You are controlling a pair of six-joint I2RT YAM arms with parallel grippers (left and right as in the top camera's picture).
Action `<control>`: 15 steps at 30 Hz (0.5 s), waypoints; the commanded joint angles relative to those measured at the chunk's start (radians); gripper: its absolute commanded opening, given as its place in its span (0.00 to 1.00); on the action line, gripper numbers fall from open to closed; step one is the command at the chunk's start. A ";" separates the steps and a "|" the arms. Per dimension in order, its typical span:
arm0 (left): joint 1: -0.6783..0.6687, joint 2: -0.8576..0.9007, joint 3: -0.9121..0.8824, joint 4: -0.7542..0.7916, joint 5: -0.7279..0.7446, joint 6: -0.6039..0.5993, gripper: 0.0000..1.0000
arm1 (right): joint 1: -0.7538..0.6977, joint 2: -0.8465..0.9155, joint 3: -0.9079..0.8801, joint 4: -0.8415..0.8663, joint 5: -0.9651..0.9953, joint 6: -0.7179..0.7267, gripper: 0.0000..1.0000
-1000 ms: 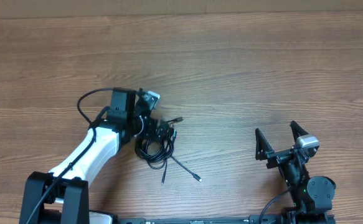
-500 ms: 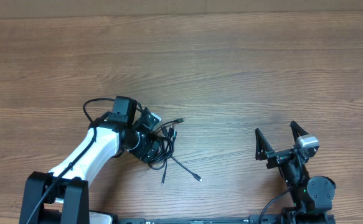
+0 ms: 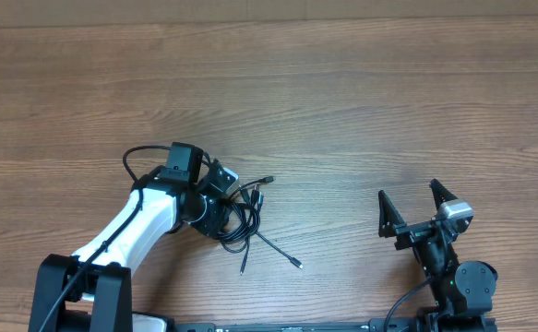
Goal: Untangle cables
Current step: 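Lower the left gripper and close it on the cable loops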
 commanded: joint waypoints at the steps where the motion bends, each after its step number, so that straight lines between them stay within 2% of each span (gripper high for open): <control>1: -0.006 0.001 0.004 0.025 0.003 -0.017 0.51 | 0.004 -0.008 -0.010 0.005 0.002 0.001 1.00; 3: -0.006 0.001 0.004 0.064 0.015 -0.071 0.44 | 0.004 -0.008 -0.010 0.005 0.002 0.001 1.00; 9: -0.006 0.001 0.004 0.109 0.063 -0.075 0.33 | 0.004 -0.008 -0.010 0.005 0.002 0.001 1.00; 12: -0.006 0.001 0.004 0.104 0.062 -0.075 0.36 | 0.004 -0.008 -0.010 0.005 0.002 0.001 1.00; 13: -0.006 0.001 0.004 0.093 0.062 -0.075 0.40 | 0.004 -0.008 -0.010 0.005 0.002 0.001 1.00; 14: -0.006 0.001 0.004 0.070 0.062 -0.075 0.49 | 0.004 -0.008 -0.010 0.005 0.002 0.001 1.00; 15: -0.006 0.001 0.004 0.060 0.062 -0.075 0.50 | 0.004 -0.008 -0.010 0.005 0.002 0.001 1.00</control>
